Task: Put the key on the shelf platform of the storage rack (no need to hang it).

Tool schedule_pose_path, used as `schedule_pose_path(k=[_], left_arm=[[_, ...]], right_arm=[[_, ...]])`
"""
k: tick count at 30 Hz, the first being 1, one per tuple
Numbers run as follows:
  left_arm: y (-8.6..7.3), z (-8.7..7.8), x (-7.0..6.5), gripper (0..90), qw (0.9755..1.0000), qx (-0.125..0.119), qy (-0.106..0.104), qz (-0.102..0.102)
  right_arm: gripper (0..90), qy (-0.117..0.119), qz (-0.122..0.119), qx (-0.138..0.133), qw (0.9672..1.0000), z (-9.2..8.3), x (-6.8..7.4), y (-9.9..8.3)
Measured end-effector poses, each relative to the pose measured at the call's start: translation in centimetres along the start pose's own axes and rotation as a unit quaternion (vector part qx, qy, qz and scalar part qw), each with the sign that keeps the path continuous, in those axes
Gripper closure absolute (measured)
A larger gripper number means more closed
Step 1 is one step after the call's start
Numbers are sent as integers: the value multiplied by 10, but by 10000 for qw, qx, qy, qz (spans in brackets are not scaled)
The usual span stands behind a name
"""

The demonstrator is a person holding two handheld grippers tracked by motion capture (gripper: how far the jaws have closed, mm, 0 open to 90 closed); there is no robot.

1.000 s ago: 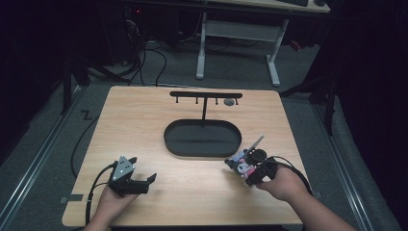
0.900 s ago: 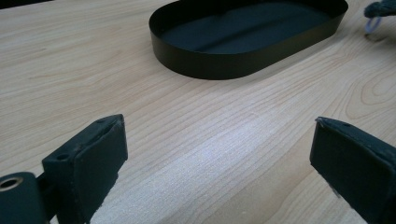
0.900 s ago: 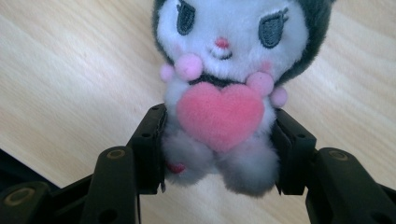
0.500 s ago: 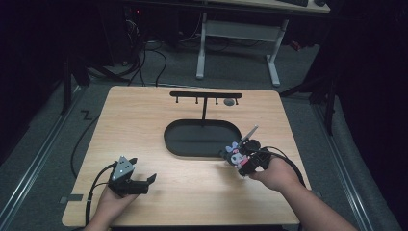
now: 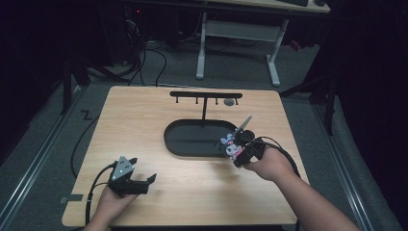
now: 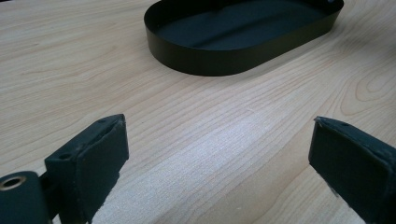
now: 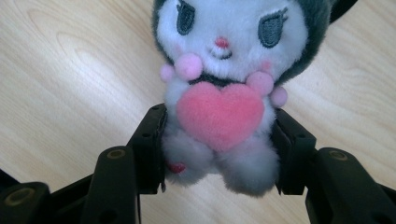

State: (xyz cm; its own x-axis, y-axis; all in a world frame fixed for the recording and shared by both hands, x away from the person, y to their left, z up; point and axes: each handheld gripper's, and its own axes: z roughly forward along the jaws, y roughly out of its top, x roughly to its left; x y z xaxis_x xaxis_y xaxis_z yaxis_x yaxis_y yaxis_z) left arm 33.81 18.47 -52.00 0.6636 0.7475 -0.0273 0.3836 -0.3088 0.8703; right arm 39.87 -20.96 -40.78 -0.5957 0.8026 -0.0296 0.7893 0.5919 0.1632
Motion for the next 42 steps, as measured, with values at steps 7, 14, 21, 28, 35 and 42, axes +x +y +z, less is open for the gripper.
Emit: schedule_pose_path(k=[7,14,21,28,35,42], left_arm=[[0,0,0,56,10000,3,-4,5],[0,0,0,56,10000,11,-6,-16],[-1,-1,1,56,10000,19,-27,-25],[-1,0,2,58,10000,-11,-33,-53],[-1,0,2,59,10000,-8,-81,-46],[-1,-1,2,60,10000,1,-77,-49]], right_arm=[[471,-48,-19,-16,10000,6,-1,13],[471,-56,-76,-84,9999,14,-4,23],[470,-12,-27,-131,9999,23,-10,35],[470,8,8,-101,9999,34,-9,48],[470,-5,103,-78,9999,42,-7,64],[470,-57,-37,-200,9998,45,-9,80]])
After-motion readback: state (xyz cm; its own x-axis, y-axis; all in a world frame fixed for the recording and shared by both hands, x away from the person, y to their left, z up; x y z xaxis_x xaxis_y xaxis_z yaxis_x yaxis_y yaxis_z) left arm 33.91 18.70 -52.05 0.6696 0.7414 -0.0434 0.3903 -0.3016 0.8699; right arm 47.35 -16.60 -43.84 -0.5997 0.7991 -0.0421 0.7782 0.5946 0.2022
